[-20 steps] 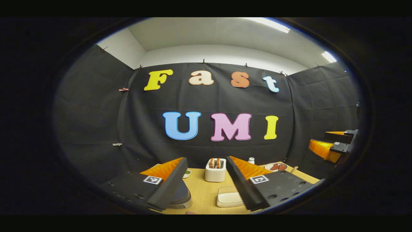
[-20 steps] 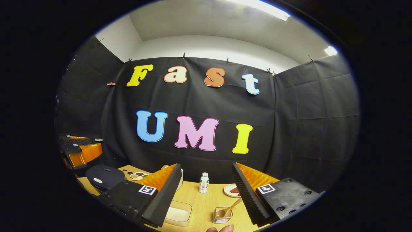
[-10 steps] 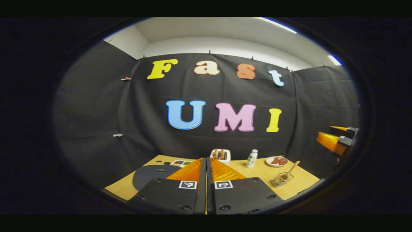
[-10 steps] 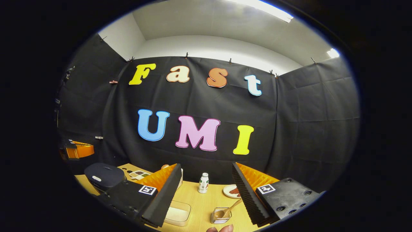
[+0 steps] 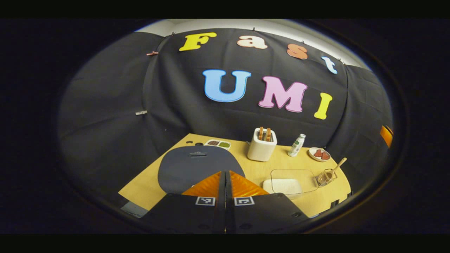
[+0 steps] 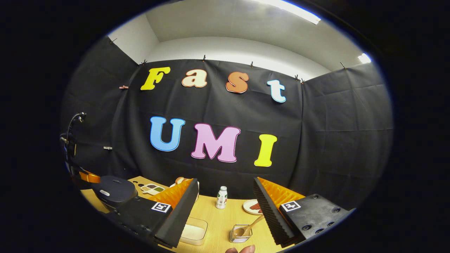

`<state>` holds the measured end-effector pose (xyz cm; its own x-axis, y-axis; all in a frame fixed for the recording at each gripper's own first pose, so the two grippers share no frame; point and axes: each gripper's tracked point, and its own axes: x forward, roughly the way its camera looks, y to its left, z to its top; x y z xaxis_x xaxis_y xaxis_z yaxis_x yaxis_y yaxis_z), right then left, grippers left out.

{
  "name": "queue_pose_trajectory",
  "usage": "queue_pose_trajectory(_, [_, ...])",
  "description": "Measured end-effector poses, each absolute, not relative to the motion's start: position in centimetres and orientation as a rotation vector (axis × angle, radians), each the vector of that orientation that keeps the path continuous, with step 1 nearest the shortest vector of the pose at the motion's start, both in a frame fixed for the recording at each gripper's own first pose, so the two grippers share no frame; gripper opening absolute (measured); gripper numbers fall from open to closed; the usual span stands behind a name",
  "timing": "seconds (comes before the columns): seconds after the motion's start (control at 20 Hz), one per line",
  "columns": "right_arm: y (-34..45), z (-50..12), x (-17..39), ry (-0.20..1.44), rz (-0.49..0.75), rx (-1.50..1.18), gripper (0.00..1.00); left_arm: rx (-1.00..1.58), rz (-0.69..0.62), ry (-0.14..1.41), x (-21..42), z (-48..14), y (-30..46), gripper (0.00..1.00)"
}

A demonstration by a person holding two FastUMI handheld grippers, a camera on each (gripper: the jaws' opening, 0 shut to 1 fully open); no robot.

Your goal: Close the left gripper, press the button to open the rice cooker; take a wooden spoon from the chopstick holder with the right hand, scoop a spoonful of rice and pour it into the rice cooker, then put the wooden spoon back into the chopstick holder.

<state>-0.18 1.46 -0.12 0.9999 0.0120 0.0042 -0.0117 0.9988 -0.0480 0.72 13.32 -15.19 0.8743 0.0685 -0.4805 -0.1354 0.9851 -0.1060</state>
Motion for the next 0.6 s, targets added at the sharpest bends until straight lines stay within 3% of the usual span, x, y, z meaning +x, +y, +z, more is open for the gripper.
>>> queue_pose_trajectory(0.3, [0.5, 0.0, -0.1, -0.004, -0.016, -0.067, 0.98, -0.208, 0.154, 0.638, 0.9, -20.9, 15.6, 0.05])
queue_pose_trajectory(0.6, [0.2, -0.3, -0.1, 0.000, -0.031, -0.078, 0.98, -0.225, 0.155, 0.671, 1.5, -23.0, 15.8, 0.05])
